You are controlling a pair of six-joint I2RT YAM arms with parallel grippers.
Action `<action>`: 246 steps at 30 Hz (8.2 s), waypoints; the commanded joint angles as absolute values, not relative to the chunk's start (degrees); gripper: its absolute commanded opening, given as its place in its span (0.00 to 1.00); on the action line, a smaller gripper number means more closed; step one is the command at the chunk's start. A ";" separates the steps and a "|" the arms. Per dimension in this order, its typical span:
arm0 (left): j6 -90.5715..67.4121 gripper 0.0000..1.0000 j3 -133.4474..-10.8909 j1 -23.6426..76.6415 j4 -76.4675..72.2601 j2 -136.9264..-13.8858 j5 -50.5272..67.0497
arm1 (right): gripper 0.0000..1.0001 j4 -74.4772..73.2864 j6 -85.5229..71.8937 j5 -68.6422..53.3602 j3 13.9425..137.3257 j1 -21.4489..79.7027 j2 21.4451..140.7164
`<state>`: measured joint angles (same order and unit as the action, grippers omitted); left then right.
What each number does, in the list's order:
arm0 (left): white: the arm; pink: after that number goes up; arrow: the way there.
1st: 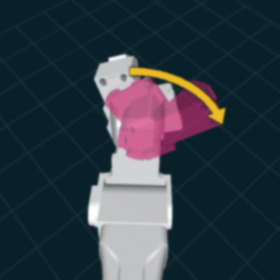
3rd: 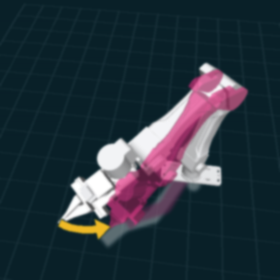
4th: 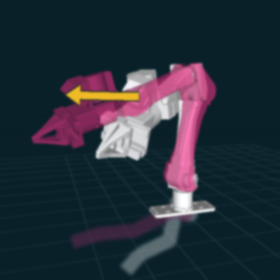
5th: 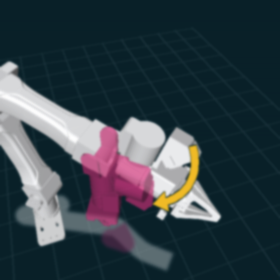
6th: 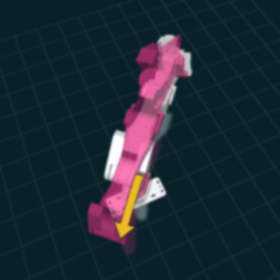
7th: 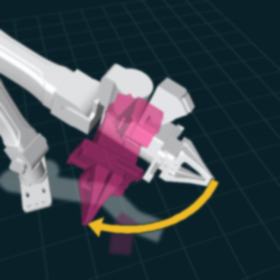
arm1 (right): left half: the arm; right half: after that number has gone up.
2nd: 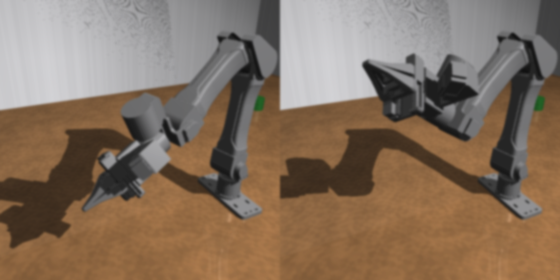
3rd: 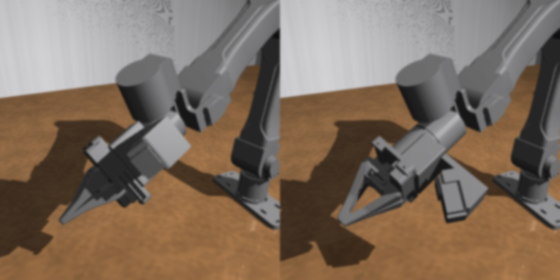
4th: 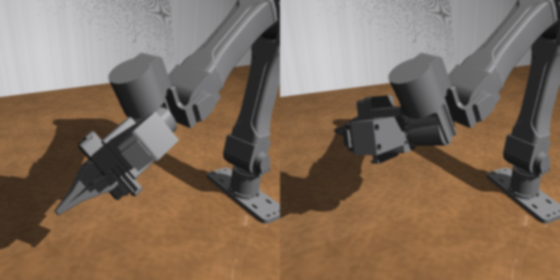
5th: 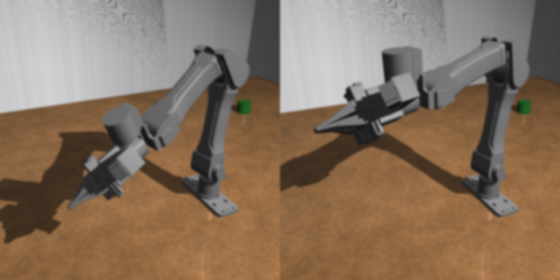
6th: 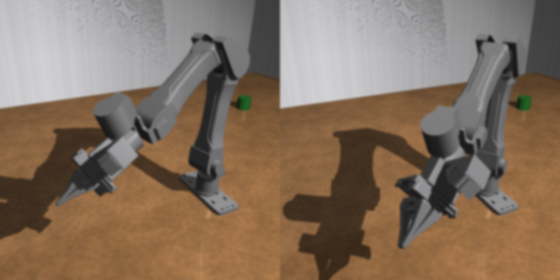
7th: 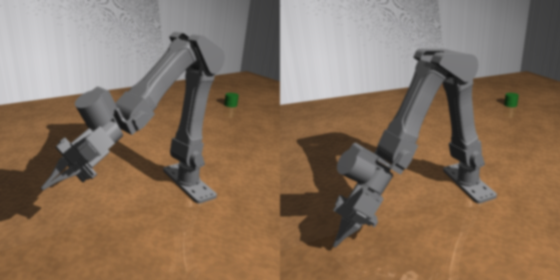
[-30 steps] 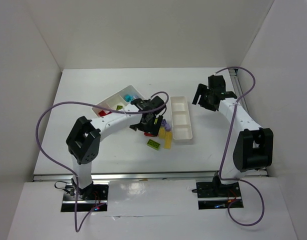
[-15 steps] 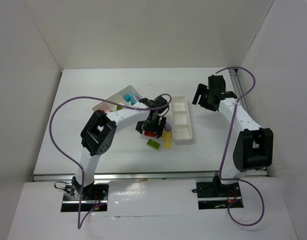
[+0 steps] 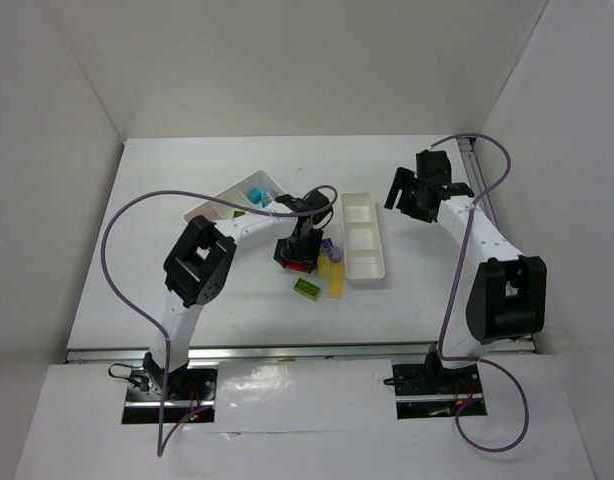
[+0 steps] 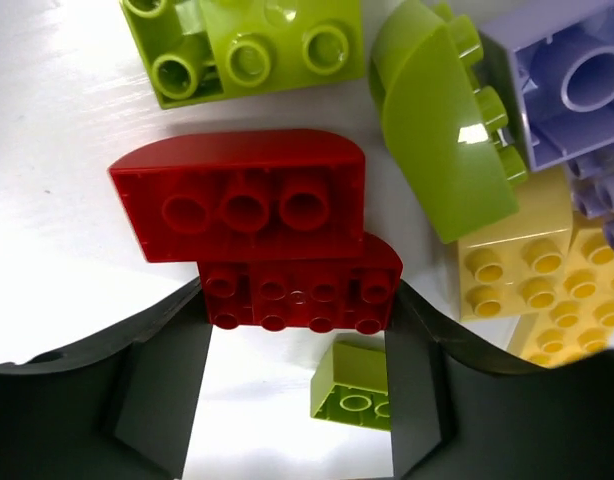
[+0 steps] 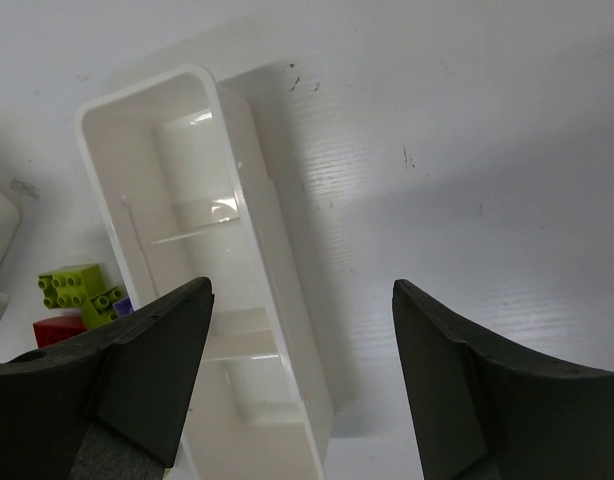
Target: Sort the legos into containers by color
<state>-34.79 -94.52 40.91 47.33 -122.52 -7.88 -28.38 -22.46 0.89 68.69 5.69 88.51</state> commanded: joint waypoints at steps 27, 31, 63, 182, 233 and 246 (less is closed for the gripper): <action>-35.33 0.68 -98.53 9.77 56.34 -109.33 -22.85 | 0.80 -28.83 -22.24 0.53 69.96 5.63 87.01; -34.54 0.93 -98.53 9.23 55.72 -110.92 -21.53 | 0.80 -28.83 -22.24 0.53 69.96 5.63 87.62; -33.66 1.00 -99.32 38.67 48.52 -121.28 -9.84 | 0.80 -29.36 -22.24 1.05 70.49 5.63 87.19; -33.75 0.92 -98.80 8.00 51.77 -96.59 -13.36 | 0.24 -35.24 -10.45 12.13 95.89 42.01 112.32; -34.28 0.88 -96.15 8.00 49.57 -97.65 -8.61 | 0.82 -33.57 -16.69 2.29 84.64 40.51 109.16; -34.28 0.87 -95.10 8.53 49.57 -98.17 -8.09 | 0.64 -30.50 -20.92 -0.44 86.21 41.13 113.12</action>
<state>-34.59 -95.68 8.19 50.26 -99.13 -8.99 -33.15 -19.90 -0.14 84.23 40.80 112.05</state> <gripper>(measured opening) 0.872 0.644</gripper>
